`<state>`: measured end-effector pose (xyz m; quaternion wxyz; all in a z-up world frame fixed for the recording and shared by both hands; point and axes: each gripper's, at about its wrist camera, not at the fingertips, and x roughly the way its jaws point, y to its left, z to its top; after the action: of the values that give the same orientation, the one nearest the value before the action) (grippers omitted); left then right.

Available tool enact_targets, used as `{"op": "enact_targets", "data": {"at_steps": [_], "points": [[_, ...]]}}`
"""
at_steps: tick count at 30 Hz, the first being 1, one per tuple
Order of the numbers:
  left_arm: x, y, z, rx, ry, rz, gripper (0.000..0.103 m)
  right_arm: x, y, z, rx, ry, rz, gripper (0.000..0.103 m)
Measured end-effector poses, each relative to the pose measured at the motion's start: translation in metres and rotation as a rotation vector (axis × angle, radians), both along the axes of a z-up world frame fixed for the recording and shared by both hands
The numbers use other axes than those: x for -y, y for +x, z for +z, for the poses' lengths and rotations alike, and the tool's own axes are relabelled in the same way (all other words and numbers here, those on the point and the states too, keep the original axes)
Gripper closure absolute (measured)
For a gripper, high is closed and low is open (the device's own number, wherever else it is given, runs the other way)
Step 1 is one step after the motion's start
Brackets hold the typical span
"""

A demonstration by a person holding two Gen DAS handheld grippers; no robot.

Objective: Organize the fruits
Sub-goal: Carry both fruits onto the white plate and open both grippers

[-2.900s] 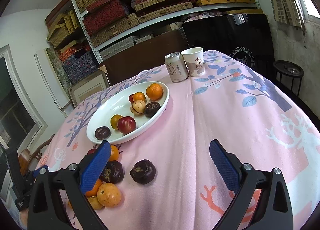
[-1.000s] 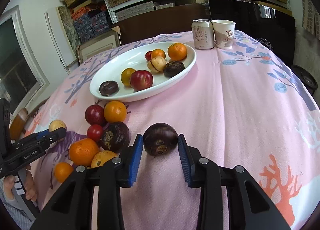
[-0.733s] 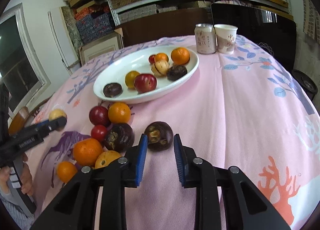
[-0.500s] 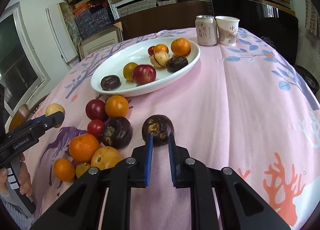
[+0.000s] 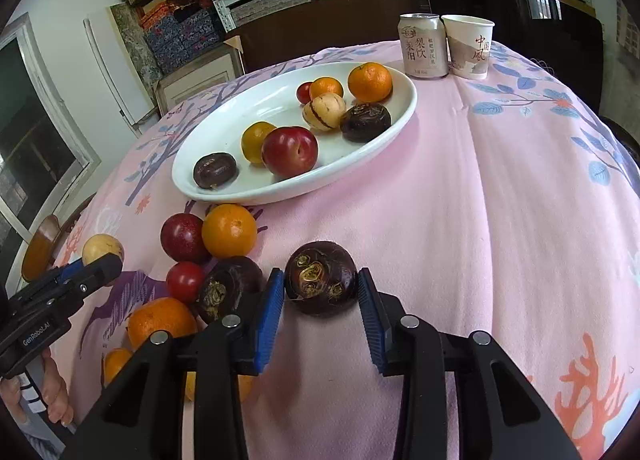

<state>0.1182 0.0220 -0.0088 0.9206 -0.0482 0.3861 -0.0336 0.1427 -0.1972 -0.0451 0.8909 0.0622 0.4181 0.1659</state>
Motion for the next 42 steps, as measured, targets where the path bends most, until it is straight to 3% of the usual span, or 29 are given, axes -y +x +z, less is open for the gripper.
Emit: {"op": "enact_targets", "data": {"at_steps": [4,9,13,19,24,25,26,27,35,42], "points": [[0.001,0.001,-0.004,-0.012,0.017,-0.002,0.063,-0.003,-0.015,0.012,0.074,-0.046,0.004,0.065],[-0.002,0.008,0.006,-0.003,-0.016,0.012,0.063,0.009,-0.034,0.029,0.138,-0.006,-0.013,0.065],[0.002,0.034,0.028,0.036,0.022,0.019,0.063,0.015,-0.022,0.051,0.145,0.048,-0.02,0.065],[0.017,0.095,0.044,0.059,0.037,0.024,0.063,0.0,0.017,0.08,0.183,0.023,-0.013,0.065],[0.027,0.142,0.028,0.037,0.062,0.015,0.063,-0.008,0.052,0.066,0.176,0.064,-0.044,0.064],[0.028,0.147,0.024,0.036,0.069,0.019,0.059,-0.004,0.057,0.06,0.169,0.104,-0.059,0.061],[0.028,0.152,0.02,0.039,0.077,0.025,0.046,0.002,0.061,0.053,0.154,0.152,-0.068,0.055],[0.028,0.155,0.016,0.047,0.088,0.031,0.04,0.006,0.065,0.048,0.14,0.168,-0.068,0.048],[0.03,0.148,0.018,0.089,0.128,0.025,0.028,0.023,0.068,0.037,0.125,0.196,-0.132,0.038],[0.035,0.126,0.033,0.132,0.16,0.047,0.026,0.021,0.048,0.037,0.154,0.162,-0.126,0.033]]}}
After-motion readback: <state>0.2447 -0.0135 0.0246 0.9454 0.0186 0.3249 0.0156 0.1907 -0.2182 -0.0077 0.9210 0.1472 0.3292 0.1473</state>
